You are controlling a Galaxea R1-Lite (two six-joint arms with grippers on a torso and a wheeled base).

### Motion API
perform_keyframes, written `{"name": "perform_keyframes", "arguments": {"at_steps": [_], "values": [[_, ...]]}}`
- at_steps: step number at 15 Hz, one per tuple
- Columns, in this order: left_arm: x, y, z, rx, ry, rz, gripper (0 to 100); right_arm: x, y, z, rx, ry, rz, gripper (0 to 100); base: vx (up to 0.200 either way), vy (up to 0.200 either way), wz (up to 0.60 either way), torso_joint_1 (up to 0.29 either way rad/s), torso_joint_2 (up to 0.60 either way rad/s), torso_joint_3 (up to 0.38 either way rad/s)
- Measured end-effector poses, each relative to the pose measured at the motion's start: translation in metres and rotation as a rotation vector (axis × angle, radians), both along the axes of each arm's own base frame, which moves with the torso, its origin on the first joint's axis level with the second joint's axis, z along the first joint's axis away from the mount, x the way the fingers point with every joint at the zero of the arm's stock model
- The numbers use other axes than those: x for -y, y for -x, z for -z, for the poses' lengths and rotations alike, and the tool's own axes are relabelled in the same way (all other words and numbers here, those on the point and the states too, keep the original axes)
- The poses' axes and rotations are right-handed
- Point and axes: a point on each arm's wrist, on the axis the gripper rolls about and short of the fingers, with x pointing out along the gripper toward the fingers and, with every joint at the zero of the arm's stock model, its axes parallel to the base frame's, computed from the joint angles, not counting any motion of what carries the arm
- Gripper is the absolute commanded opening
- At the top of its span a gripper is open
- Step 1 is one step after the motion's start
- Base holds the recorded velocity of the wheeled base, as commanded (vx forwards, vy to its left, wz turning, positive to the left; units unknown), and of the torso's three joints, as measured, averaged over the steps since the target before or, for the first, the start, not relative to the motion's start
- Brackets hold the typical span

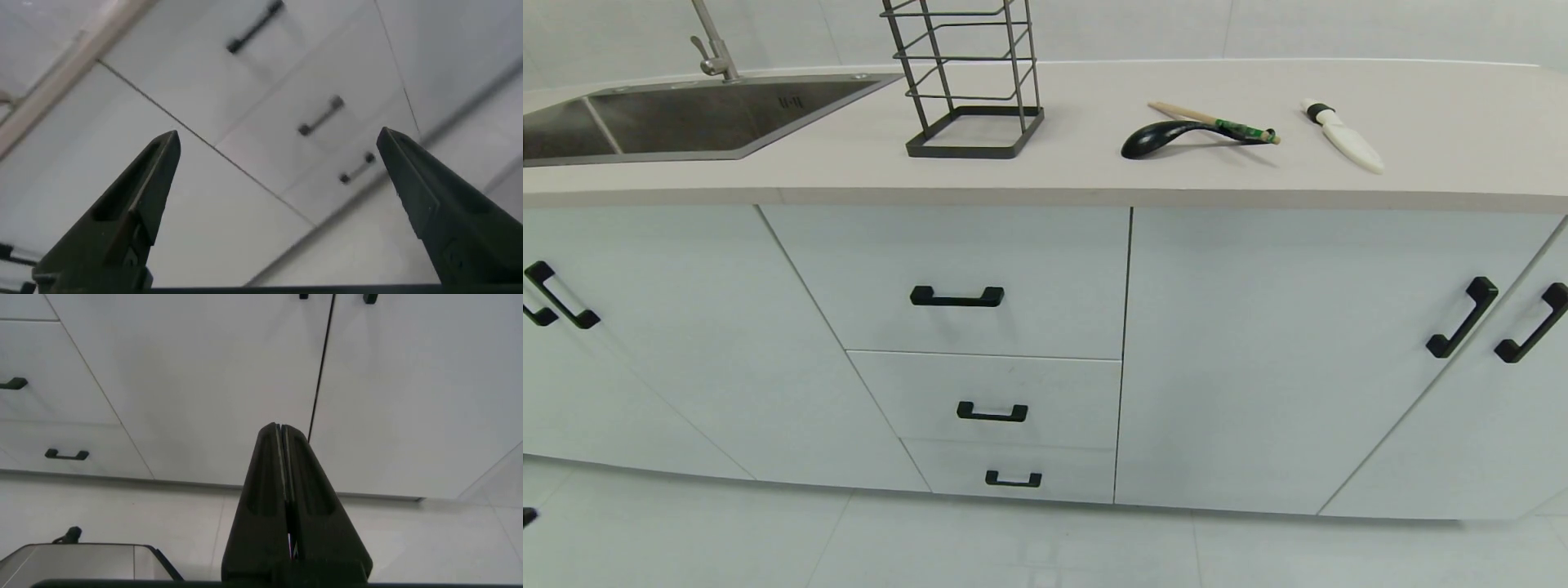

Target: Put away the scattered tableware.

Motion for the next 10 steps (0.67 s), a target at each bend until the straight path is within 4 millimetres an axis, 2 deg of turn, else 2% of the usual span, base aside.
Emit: {"name": "perform_keyframes", "arguments": {"at_steps": [3,5,7,10], "values": [[0.006,-0.021,0.009,-0.184,-0.101,0.218,100,0.000,0.000,0.000,0.000,0.000,0.000,0,0.000,0.000,0.00,0.000,0.00,0.000],[0.013,-0.038,0.013,-0.278,-0.174,0.304,100,0.000,0.000,0.000,0.000,0.000,0.000,0,0.000,0.000,0.00,0.000,0.00,0.000],[0.022,-0.058,0.013,-0.322,-0.297,0.364,100,0.000,0.000,0.000,0.000,0.000,0.000,0,0.000,0.000,0.00,0.000,0.00,0.000],[0.039,-0.093,0.005,-0.272,-0.535,0.463,100,0.000,0.000,0.000,0.000,0.000,0.000,0,0.000,0.000,0.00,0.000,0.00,0.000]]}}
